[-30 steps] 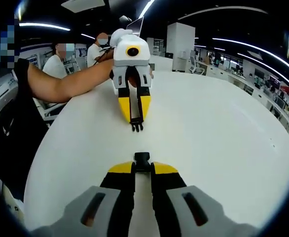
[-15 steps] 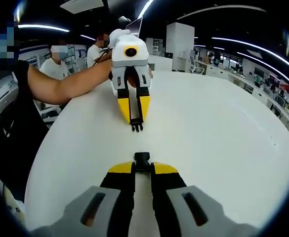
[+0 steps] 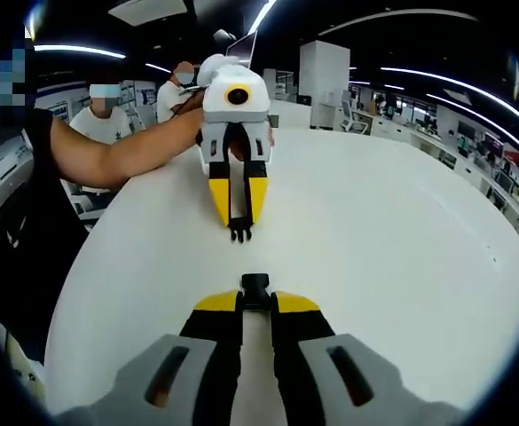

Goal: Snap the two parts of the plastic buckle together until the buckle closes and remains connected.

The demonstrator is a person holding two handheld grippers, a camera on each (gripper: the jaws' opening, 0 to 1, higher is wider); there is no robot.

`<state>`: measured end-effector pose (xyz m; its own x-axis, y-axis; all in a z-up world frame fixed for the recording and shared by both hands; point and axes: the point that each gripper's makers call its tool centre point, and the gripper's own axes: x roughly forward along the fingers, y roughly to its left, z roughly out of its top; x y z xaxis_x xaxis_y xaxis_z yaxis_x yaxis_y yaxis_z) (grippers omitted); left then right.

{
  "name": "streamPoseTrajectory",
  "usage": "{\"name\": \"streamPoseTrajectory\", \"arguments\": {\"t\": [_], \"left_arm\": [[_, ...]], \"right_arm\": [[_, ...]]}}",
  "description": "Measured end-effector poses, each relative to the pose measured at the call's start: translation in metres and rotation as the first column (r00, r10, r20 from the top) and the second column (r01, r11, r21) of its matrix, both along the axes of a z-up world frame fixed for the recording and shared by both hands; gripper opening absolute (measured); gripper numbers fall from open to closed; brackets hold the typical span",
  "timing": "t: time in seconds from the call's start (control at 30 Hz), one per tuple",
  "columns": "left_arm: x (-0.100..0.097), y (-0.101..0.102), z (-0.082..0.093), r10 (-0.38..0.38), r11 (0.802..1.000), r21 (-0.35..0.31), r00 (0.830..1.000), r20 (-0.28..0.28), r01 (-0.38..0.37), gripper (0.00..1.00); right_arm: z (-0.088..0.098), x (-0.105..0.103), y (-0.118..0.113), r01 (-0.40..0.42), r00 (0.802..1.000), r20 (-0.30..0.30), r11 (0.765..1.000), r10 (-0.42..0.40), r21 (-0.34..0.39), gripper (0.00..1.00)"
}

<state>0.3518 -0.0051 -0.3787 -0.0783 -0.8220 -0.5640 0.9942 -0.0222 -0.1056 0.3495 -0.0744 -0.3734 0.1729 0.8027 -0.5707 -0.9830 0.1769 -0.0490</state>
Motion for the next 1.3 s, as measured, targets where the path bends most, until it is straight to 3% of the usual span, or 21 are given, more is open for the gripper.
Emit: {"name": "streamPoseTrajectory", "arguments": {"t": [0.4, 1.3], "left_arm": [[0.0, -0.003, 0.0, -0.006, 1.0, 0.01, 0.999, 0.039, 0.005, 0.1], [-0.002, -0.013, 0.0, -0.003, 1.0, -0.003, 1.0, 0.022, 0.003, 0.1]], "right_arm": [[-0.001, -0.004, 0.003, -0.008, 1.0, -0.006, 1.0, 0.008, 0.007, 0.12], [0.0, -0.005, 0.008, -0.018, 1.0, -0.009, 1.0, 0.018, 0.019, 0.12]]}}
